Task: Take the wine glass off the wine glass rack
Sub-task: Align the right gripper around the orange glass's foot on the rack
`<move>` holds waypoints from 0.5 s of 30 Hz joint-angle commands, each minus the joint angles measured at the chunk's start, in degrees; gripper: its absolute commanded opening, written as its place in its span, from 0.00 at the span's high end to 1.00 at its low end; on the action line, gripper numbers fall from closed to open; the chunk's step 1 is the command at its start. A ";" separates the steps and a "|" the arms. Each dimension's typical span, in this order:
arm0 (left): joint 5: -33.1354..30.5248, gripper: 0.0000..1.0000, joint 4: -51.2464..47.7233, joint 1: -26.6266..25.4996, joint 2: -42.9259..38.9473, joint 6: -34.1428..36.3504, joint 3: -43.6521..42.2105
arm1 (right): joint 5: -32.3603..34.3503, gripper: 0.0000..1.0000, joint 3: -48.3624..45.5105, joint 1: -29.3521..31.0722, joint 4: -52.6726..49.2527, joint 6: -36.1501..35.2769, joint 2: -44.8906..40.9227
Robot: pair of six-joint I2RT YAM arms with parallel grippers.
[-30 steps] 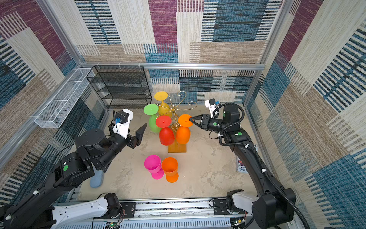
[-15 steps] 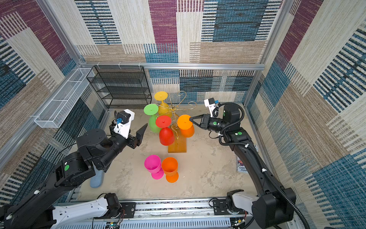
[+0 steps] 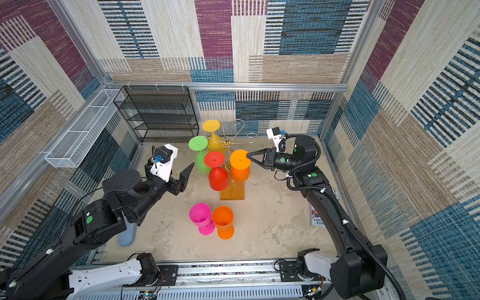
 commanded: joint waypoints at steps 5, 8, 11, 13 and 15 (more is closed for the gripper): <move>-0.11 0.28 1.63 0.05 -0.51 0.31 -0.46 | -1.43 1.00 1.42 0.03 1.59 0.74 -0.43; -0.08 0.28 1.91 0.09 -0.66 0.32 -0.72 | -1.62 1.00 2.15 0.03 0.71 0.01 -0.43; -0.08 0.28 2.33 0.10 -0.65 0.51 -0.85 | -1.89 1.00 2.26 0.25 0.35 -0.32 -0.30; -0.09 0.28 2.42 0.24 -0.42 0.51 -0.99 | -1.73 1.00 2.36 0.45 0.19 -0.43 -0.26; 0.05 0.28 2.46 0.32 -0.31 0.65 -1.08 | -1.51 1.00 2.41 0.64 0.23 -0.34 -0.07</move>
